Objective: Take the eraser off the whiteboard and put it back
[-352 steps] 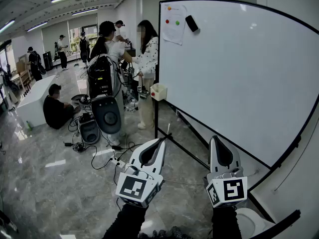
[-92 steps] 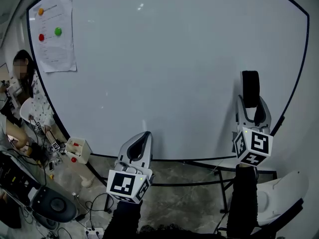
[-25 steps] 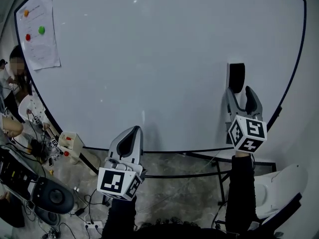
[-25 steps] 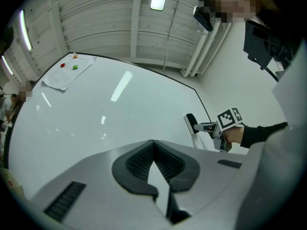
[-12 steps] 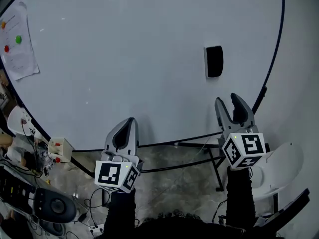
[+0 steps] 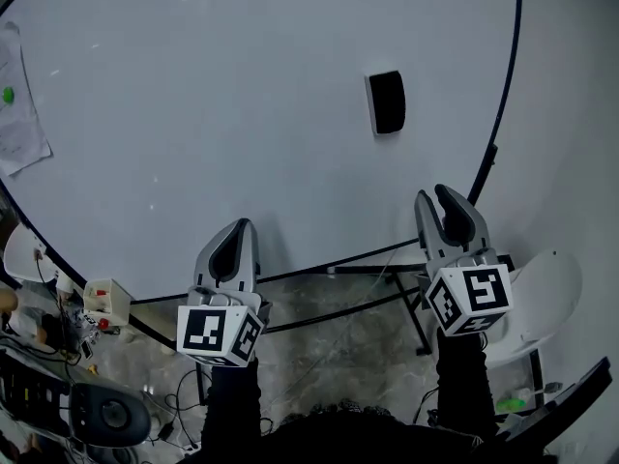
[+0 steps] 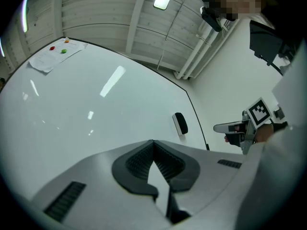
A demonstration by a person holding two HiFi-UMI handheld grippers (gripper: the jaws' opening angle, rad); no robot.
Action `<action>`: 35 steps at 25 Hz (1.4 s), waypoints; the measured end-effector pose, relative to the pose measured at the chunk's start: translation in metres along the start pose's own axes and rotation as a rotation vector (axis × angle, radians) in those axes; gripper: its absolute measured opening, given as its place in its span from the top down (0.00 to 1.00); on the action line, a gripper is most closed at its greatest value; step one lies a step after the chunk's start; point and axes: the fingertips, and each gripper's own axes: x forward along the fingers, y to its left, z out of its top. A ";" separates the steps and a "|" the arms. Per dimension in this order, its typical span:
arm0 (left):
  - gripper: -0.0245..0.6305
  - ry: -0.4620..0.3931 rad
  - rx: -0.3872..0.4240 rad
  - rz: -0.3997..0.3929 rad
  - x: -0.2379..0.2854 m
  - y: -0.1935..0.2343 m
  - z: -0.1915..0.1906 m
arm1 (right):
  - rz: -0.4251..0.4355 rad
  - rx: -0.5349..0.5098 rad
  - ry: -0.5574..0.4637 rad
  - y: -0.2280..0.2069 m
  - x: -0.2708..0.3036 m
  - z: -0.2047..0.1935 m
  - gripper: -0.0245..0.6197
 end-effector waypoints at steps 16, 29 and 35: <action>0.96 -0.006 0.011 -0.014 0.004 0.003 0.004 | -0.046 0.030 -0.002 -0.006 -0.012 0.003 0.95; 0.96 0.006 0.005 -0.003 0.000 0.004 0.000 | -0.046 0.010 0.058 -0.007 -0.019 -0.008 0.95; 0.95 0.019 0.005 0.010 -0.003 0.006 -0.004 | -0.055 0.051 0.052 -0.012 -0.022 -0.011 0.95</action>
